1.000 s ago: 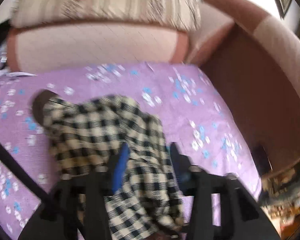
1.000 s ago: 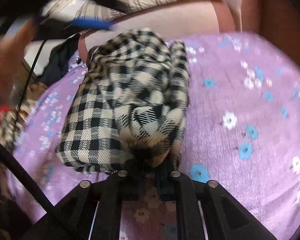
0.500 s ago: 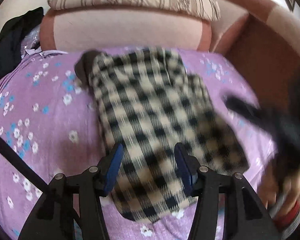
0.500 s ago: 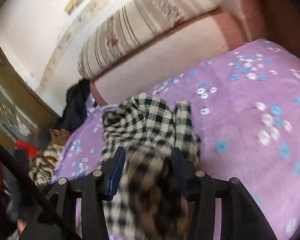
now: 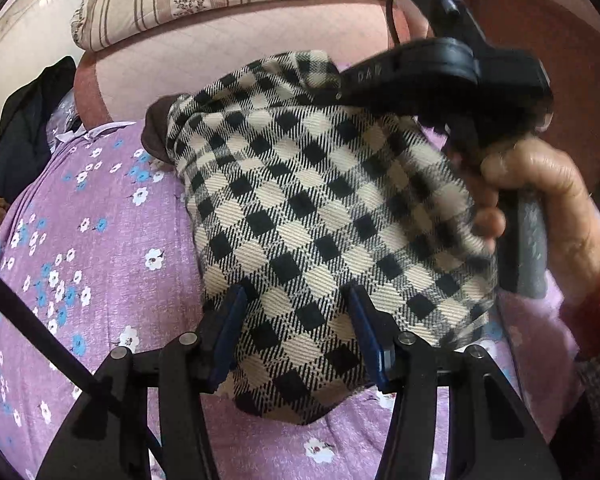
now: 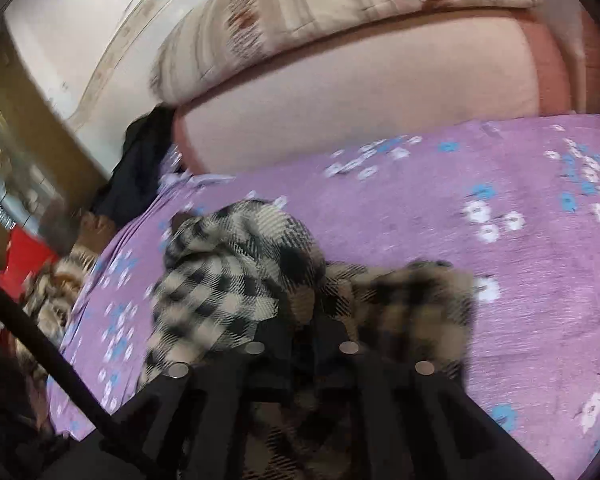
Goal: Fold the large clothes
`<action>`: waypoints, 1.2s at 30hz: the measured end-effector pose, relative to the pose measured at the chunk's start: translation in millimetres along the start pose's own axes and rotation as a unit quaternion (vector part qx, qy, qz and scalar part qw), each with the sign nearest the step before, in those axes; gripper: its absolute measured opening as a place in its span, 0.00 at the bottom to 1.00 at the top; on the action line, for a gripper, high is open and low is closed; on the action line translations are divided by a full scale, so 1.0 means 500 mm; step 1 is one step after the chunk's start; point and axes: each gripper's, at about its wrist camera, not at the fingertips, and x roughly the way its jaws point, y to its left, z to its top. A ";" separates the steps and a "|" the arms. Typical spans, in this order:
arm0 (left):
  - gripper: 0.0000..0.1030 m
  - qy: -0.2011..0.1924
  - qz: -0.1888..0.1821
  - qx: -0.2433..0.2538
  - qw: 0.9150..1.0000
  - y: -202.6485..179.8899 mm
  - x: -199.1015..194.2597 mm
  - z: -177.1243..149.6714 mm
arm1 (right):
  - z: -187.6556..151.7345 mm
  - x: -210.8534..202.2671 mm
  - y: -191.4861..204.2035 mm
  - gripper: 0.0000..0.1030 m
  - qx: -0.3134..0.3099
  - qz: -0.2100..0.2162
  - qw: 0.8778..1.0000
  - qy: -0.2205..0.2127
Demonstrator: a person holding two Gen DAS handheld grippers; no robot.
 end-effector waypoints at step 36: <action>0.50 -0.044 0.041 0.012 0.998 -0.011 0.035 -0.070 | -0.093 -0.211 -0.017 0.13 0.002 -0.007 1.000 0.000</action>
